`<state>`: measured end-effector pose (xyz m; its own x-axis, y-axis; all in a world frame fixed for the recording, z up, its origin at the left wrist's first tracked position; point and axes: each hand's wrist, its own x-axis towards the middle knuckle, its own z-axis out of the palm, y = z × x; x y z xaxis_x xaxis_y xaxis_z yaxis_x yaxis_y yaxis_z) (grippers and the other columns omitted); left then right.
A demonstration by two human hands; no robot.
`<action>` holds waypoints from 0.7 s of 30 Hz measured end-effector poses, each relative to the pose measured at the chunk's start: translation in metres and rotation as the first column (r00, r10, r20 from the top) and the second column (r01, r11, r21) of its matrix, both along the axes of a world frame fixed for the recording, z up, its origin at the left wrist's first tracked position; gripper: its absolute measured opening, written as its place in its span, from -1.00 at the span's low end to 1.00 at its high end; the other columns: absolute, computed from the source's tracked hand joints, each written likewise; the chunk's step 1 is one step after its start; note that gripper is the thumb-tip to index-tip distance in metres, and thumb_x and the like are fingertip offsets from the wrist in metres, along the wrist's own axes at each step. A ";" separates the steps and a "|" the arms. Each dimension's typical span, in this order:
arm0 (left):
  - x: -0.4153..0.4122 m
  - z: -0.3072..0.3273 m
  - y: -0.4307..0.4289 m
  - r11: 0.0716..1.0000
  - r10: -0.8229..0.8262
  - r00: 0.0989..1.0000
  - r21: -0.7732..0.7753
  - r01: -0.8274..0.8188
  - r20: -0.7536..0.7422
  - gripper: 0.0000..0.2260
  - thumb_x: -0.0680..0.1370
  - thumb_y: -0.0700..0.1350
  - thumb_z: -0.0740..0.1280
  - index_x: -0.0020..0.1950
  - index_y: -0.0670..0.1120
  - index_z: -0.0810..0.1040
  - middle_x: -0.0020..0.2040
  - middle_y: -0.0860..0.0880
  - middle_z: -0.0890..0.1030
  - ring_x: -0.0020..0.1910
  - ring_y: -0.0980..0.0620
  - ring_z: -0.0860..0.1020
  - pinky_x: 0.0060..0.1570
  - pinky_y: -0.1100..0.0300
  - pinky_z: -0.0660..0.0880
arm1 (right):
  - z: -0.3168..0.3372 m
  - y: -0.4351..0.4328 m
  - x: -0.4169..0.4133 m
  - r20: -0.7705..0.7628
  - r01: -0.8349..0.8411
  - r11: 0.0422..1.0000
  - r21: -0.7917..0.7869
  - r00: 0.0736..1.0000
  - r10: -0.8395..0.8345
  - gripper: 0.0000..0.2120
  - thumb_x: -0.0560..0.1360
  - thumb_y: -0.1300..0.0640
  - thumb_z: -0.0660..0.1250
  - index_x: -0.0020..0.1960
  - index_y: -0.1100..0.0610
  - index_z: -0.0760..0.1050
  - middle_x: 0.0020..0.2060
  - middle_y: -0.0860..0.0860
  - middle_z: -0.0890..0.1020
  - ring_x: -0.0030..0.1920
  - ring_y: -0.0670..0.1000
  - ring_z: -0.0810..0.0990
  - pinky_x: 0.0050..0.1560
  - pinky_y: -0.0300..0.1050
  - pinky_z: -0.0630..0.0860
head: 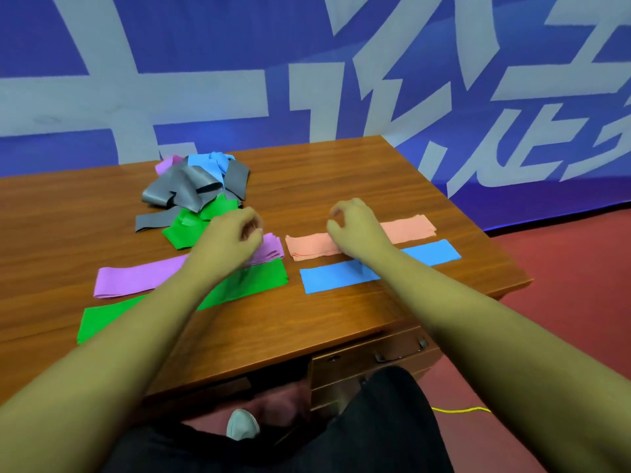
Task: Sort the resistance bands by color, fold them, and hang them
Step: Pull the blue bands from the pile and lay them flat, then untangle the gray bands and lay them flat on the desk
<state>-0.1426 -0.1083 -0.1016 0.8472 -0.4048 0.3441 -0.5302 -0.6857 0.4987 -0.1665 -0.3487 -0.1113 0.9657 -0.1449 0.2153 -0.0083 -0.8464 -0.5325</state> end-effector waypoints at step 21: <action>0.108 -0.069 0.104 0.940 0.328 0.935 0.144 -0.309 -0.135 -0.62 0.47 0.01 0.45 0.24 -0.08 0.56 0.08 -0.13 0.47 0.16 -0.16 0.48 0.19 -0.05 0.44 | -0.037 0.162 0.148 -0.146 0.061 0.985 0.162 0.989 -0.037 -0.95 0.45 0.14 0.31 -0.17 0.07 0.54 -0.08 0.10 0.66 0.03 0.18 0.59 0.02 -0.01 0.48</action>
